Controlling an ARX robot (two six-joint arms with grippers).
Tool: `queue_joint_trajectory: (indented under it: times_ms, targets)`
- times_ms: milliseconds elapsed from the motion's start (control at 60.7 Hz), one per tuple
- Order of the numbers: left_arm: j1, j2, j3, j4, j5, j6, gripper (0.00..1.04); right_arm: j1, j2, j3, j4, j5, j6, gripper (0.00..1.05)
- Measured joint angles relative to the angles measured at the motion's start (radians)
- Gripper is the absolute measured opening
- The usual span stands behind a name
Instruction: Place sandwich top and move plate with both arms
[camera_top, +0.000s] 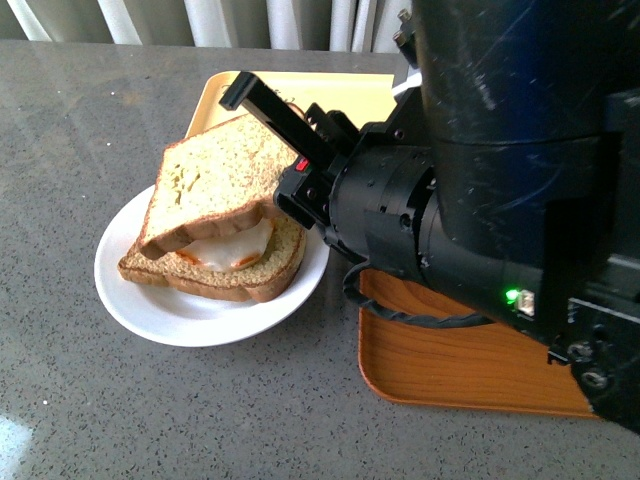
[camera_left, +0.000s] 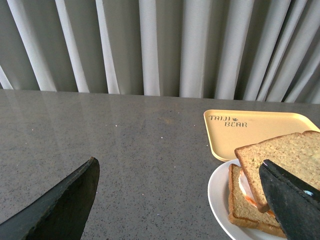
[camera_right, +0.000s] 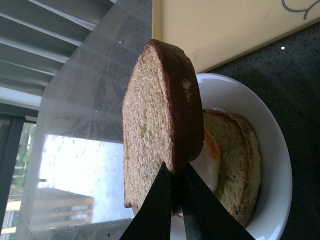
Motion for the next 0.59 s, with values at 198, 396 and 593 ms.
queue_joint_trajectory:
  times_ms: [198, 396, 593]
  targets:
    - [0.000, 0.000, 0.000, 0.000, 0.000, 0.000, 0.96, 0.023, 0.043, 0.014, 0.006, 0.044, 0.016, 0.02]
    - [0.000, 0.000, 0.000, 0.000, 0.000, 0.000, 0.96, 0.033, 0.052, 0.012, 0.006, 0.070, 0.022, 0.02]
    - [0.000, 0.000, 0.000, 0.000, 0.000, 0.000, 0.96, 0.034, 0.062, -0.007, 0.005, 0.077, 0.029, 0.13]
